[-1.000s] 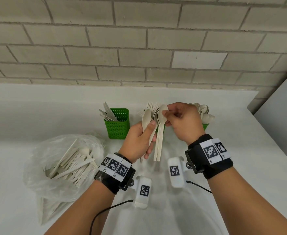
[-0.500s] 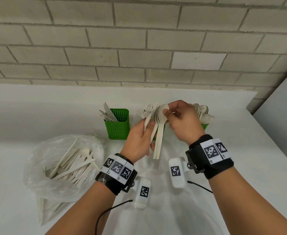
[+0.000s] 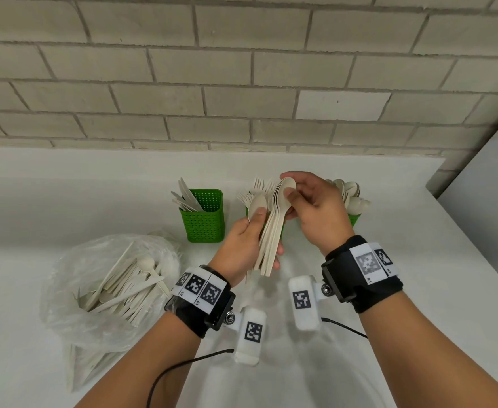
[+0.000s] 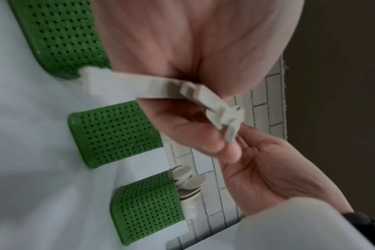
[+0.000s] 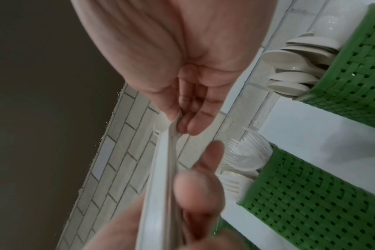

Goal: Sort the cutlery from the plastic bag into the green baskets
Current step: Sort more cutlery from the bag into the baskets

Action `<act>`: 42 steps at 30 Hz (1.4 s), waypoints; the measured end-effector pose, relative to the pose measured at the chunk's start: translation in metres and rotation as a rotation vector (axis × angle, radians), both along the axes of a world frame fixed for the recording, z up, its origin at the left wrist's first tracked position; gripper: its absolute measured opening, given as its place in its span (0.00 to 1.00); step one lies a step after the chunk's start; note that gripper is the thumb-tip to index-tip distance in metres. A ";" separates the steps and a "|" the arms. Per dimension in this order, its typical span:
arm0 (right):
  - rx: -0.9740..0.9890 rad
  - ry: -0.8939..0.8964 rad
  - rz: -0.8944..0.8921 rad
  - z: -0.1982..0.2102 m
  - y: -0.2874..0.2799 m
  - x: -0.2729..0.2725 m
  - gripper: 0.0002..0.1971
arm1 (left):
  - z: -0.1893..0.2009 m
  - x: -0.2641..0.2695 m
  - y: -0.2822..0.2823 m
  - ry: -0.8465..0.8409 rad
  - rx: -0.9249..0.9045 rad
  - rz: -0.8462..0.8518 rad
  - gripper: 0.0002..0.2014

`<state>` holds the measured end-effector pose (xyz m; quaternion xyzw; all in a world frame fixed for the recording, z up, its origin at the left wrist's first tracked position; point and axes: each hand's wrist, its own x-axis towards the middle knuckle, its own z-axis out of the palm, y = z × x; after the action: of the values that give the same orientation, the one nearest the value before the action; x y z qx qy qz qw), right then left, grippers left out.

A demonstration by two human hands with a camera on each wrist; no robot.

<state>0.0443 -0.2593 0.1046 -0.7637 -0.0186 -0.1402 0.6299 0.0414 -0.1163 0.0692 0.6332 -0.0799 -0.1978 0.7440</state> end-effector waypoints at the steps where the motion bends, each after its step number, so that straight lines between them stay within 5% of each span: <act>1: -0.008 -0.009 0.013 0.001 -0.002 0.000 0.12 | 0.000 0.001 0.000 0.015 -0.006 0.019 0.27; 11: -0.178 0.020 0.075 -0.008 0.005 -0.005 0.13 | 0.008 -0.001 -0.008 -0.055 0.069 -0.181 0.40; 16: -0.145 0.047 0.102 0.000 -0.015 -0.007 0.12 | 0.006 0.004 -0.015 -0.151 0.198 -0.245 0.27; 20: -0.277 -0.075 -0.148 0.013 -0.042 -0.008 0.11 | 0.003 0.021 -0.034 -0.503 0.381 0.065 0.15; 23: -0.387 -0.178 -0.265 0.027 -0.059 -0.009 0.11 | 0.026 0.034 -0.056 -0.642 0.437 0.121 0.11; 29: -0.498 -0.252 -0.355 0.040 -0.087 -0.005 0.10 | 0.061 0.059 -0.104 -0.690 0.471 0.054 0.07; 42: -0.562 -0.218 -0.342 0.016 -0.116 0.009 0.12 | 0.043 0.071 -0.128 -0.715 0.576 0.048 0.09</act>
<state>0.0537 -0.3754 0.1201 -0.8800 0.0045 -0.3138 0.3566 0.1122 -0.2443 0.1117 0.8444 -0.2585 0.0363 0.4678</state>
